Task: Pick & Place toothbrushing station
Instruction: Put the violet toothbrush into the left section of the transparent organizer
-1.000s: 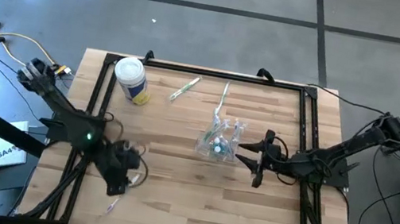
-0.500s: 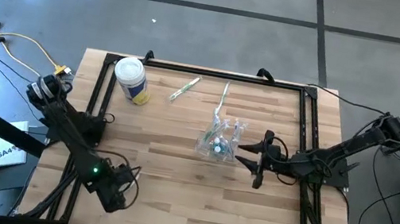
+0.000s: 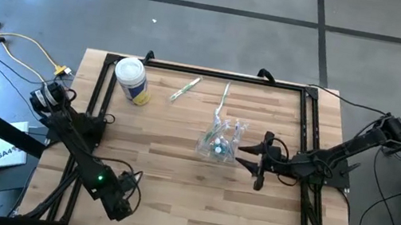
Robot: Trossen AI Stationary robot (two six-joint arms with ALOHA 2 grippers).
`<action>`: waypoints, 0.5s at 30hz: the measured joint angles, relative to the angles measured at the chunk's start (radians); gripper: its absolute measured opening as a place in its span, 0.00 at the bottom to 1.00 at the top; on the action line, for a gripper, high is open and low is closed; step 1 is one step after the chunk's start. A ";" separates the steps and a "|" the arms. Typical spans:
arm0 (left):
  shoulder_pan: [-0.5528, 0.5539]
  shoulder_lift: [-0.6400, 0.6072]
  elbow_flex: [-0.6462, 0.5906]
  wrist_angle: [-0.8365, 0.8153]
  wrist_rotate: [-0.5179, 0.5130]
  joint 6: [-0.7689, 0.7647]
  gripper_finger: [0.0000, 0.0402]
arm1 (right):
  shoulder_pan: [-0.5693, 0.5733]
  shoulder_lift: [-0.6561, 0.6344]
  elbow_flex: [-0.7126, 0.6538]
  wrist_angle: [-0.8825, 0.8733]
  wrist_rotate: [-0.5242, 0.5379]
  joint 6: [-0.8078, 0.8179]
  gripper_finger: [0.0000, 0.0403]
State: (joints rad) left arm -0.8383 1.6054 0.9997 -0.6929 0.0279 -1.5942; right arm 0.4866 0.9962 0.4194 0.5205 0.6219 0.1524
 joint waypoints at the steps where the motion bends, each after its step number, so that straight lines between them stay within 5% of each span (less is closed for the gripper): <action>1: 0.000 0.004 0.000 -0.021 0.005 -0.012 0.65 | 0.000 0.000 0.000 0.001 -0.006 0.000 0.40; 11: 0.001 0.053 -0.001 -0.043 0.012 -0.051 0.65 | 0.000 0.000 0.000 0.013 -0.030 0.000 0.40; 15: 0.000 0.115 0.001 -0.020 0.111 -0.045 0.65 | 0.000 0.000 0.000 0.015 -0.030 0.000 0.40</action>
State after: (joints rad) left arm -0.8379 1.7206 1.0008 -0.7125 0.1388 -1.6391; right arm 0.4866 0.9966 0.4194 0.5354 0.5915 0.1524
